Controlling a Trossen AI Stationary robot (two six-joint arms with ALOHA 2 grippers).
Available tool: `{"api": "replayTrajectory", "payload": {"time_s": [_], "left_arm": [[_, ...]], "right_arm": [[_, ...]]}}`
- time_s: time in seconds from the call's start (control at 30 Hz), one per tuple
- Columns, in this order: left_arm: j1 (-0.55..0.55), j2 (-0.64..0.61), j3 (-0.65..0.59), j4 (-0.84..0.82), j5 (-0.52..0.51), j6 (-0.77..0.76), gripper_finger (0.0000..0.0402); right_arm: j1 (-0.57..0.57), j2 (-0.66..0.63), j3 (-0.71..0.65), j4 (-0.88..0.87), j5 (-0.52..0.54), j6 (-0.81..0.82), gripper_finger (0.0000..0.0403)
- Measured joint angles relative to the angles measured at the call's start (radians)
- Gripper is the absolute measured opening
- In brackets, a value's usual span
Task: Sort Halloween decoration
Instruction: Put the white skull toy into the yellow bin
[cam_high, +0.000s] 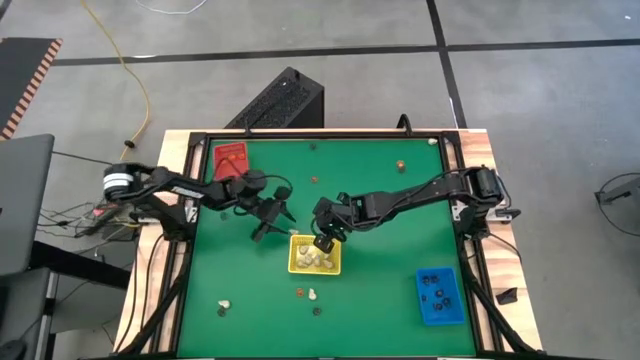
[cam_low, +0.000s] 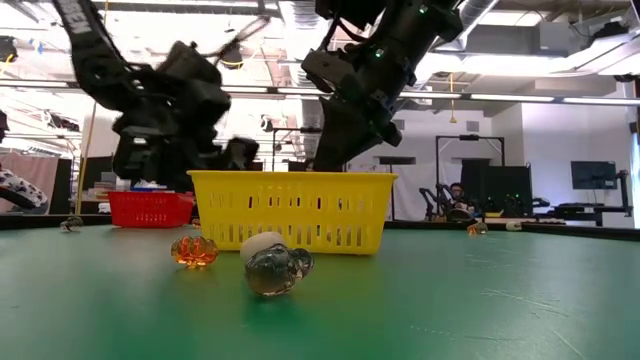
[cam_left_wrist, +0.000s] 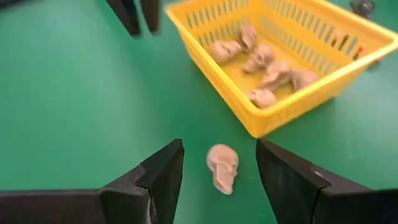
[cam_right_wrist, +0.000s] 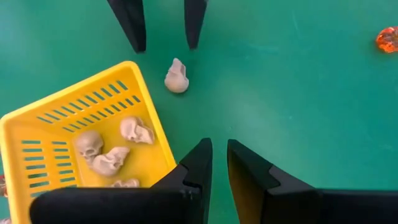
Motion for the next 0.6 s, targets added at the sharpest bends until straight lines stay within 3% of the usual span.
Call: {"api": "replayTrajectory", "payload": {"time_s": [0.37, 0.6], "left_arm": [[-0.001, 0.255, 0.113, -0.008, 0.086, 0.022, 0.0188], [0.0, 0.267, 0.125, -0.092, 0.074, 0.088, 0.0123]], "right_arm": [[0.0, 0.0, 0.0, -0.005, 0.007, -0.016, 0.0082], [0.0, 0.0, 0.0, -0.008, 0.007, -0.018, 0.0082]]}}
